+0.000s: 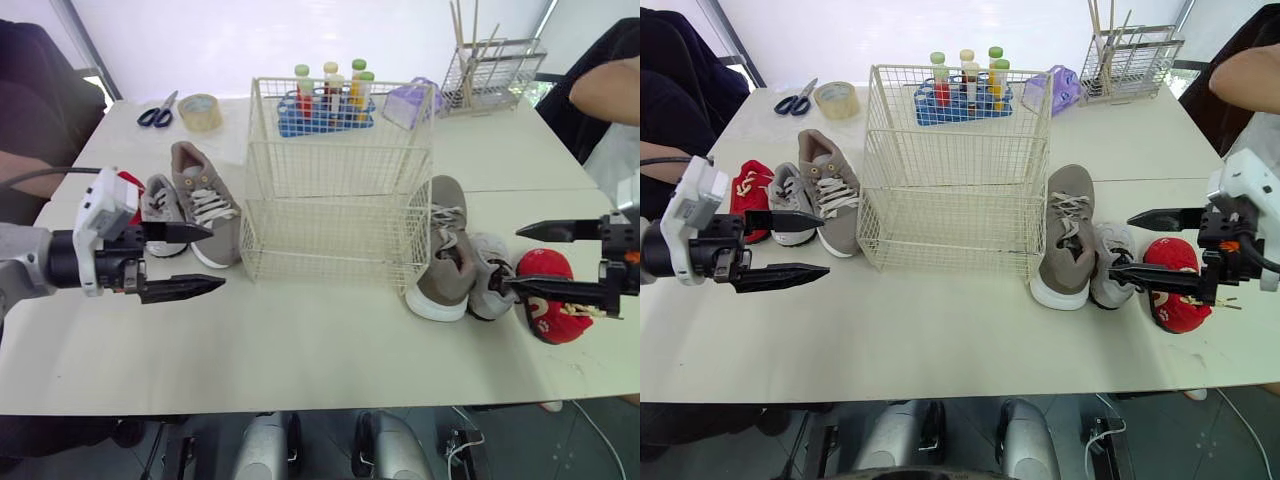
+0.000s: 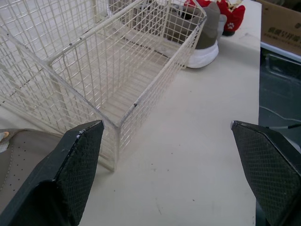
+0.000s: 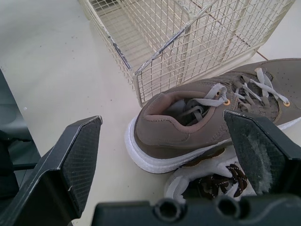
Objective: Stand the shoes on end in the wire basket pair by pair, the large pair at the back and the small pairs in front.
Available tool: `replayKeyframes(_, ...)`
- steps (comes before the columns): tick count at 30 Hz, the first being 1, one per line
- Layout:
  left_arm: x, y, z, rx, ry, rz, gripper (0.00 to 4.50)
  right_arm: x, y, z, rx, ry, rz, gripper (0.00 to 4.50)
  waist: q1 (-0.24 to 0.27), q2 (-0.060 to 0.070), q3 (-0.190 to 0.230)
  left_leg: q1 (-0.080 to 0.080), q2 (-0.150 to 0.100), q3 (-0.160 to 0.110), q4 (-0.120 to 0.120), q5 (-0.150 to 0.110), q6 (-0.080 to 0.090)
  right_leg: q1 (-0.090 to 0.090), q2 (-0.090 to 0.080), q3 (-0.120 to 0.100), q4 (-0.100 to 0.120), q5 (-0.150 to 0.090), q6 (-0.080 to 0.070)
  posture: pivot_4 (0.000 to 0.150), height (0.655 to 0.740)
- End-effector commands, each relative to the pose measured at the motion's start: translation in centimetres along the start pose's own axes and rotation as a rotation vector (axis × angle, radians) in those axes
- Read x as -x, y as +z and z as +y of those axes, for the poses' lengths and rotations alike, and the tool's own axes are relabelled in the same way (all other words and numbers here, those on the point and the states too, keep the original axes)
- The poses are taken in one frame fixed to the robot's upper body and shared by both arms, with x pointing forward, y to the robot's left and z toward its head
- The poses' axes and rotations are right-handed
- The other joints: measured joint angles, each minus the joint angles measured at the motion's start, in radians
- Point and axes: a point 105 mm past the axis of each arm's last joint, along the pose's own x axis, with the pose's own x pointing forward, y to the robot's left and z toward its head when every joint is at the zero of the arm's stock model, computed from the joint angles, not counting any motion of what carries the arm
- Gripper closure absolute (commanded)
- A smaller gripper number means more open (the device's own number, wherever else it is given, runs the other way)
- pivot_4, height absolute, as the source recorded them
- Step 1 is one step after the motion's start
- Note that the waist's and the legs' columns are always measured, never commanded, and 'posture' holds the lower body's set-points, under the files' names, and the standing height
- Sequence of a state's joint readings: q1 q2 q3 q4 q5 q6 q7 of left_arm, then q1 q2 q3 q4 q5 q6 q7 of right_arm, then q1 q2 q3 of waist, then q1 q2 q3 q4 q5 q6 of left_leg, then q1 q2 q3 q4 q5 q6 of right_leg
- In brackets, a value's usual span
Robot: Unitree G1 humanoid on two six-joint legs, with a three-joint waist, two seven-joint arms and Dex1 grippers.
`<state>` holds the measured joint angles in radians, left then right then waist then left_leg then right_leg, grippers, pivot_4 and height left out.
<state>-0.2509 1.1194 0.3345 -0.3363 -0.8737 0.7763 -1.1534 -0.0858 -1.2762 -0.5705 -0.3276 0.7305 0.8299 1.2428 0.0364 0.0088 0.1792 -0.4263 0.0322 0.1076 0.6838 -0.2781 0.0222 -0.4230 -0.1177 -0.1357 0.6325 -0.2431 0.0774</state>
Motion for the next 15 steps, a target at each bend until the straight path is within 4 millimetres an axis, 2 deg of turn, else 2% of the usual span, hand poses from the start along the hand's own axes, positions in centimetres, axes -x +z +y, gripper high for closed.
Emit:
replayKeyframes(1,0.61,1.18,-0.06,-0.050,0.017,-0.020,0.06,0.47,1.28,-0.04,0.047,-0.017,-0.025,0.00,0.000,0.000,0.000,0.000,0.000,0.000,0.000,0.000,0.000,0.000,0.000,0.000,0.000,0.000,0.000,0.150,0.7400)
replayKeyframes(15,1.16,0.85,0.05,-0.021,0.006,-0.050,0.06,0.28,1.71,0.39,0.026,-0.006,-0.040,0.00,-0.001,0.000,0.000,0.000,0.000,0.000,0.000,0.000,0.000,0.000,0.000,0.000,0.001,0.000,0.000,0.150,0.7400)
